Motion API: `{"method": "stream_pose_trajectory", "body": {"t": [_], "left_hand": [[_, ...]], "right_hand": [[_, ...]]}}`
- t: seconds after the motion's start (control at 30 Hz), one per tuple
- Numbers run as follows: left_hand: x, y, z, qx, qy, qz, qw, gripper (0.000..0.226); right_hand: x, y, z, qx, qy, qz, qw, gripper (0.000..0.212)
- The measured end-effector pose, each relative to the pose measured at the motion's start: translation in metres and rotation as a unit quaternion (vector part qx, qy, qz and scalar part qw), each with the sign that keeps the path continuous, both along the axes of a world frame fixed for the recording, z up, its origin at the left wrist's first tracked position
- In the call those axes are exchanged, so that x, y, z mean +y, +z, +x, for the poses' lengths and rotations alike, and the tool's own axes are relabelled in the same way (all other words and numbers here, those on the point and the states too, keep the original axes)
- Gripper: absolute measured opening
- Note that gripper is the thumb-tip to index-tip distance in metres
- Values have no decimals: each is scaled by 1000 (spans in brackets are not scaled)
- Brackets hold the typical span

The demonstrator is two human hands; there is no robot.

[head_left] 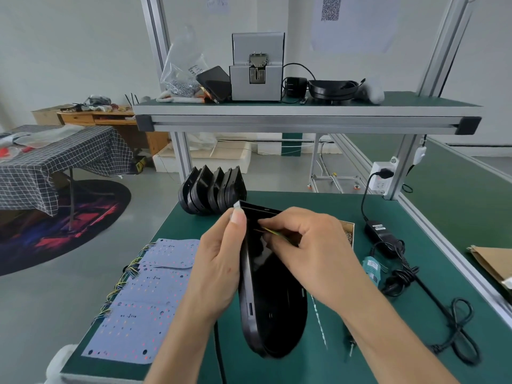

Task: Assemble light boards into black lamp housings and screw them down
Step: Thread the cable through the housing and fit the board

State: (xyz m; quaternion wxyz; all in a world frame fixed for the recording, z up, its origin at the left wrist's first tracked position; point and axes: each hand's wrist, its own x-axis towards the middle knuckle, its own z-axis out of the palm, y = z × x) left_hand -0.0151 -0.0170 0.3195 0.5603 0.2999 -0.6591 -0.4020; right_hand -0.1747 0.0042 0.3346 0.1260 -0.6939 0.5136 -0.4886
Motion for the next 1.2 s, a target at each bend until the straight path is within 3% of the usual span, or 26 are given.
{"method": "stream_pose_trajectory", "body": {"t": [0.17, 0.3, 0.43, 0.63, 0.83, 1.0, 1.13, 1.2], "left_hand": [[2, 2, 0, -2, -7, -4, 1000, 70], [3, 0, -1, -13, -4, 11, 1000, 71], [5, -3, -4, -17, 8, 4, 1000, 68], [2, 1, -9, -13, 1, -15, 1000, 62], [2, -2, -7, -12, -5, -13, 1000, 64], [-1, -1, -3, -37, -7, -17, 999, 59], [-1, -5, -4, -61, -14, -9, 998, 57], [-1, -4, -7, -48, -9, -4, 999, 50]], "right_hand": [[-1, -1, -1, -4, 5, -1, 1000, 26], [0, -5, 1, -12, 4, 21, 1000, 27], [1, -6, 3, 53, 4, 31, 998, 27], [2, -4, 8, 23, -118, -36, 992, 7], [8, -1, 9, 21, -51, -5, 998, 10], [15, 6, 12, 71, 0, 26, 997, 15], [13, 3, 12, 185, -28, 43, 981, 17], [13, 2, 14, 176, -33, 31, 983, 17]]}}
